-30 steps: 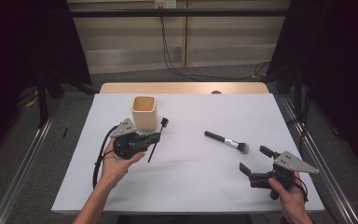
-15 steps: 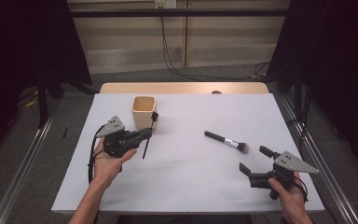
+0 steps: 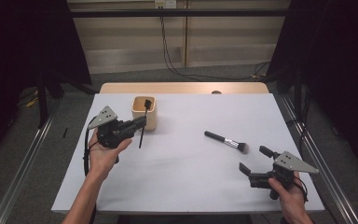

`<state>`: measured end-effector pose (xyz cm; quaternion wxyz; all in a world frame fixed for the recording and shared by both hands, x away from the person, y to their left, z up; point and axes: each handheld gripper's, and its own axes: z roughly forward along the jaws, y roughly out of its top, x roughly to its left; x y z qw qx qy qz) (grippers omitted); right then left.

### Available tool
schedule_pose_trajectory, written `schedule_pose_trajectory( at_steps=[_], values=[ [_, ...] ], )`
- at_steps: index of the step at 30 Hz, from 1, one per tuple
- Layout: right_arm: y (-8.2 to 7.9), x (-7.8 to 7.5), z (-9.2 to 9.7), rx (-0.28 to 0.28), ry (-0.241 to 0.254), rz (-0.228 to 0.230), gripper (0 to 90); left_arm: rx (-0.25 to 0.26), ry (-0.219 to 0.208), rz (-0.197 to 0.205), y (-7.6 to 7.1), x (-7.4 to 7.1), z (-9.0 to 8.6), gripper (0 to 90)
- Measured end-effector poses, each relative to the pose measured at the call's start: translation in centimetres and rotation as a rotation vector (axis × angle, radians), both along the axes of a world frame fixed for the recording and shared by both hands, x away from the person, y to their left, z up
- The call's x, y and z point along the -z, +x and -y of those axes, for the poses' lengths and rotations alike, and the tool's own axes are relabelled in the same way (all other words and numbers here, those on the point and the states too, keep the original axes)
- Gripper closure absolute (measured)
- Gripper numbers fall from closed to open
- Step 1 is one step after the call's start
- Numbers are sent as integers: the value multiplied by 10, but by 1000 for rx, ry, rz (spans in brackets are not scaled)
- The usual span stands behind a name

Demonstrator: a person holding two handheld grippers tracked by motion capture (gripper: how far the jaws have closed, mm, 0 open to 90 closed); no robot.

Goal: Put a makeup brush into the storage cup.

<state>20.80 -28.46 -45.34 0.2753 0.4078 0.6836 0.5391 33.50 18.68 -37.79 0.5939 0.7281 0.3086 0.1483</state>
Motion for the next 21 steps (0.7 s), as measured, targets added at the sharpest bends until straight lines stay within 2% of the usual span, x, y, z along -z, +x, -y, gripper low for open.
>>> schedule_pose_trajectory(
  at_steps=[10,15,21],
  values=[
    [-1,0,0,4,0,-2,0,-27,-15,42,11,-18,-1,859],
    [-1,0,0,4,0,0,0,-40,-19,41,16,-18,-1,859],
    [-1,0,0,2,0,-1,0,-52,-10,42,25,-25,0,859]
  ],
)
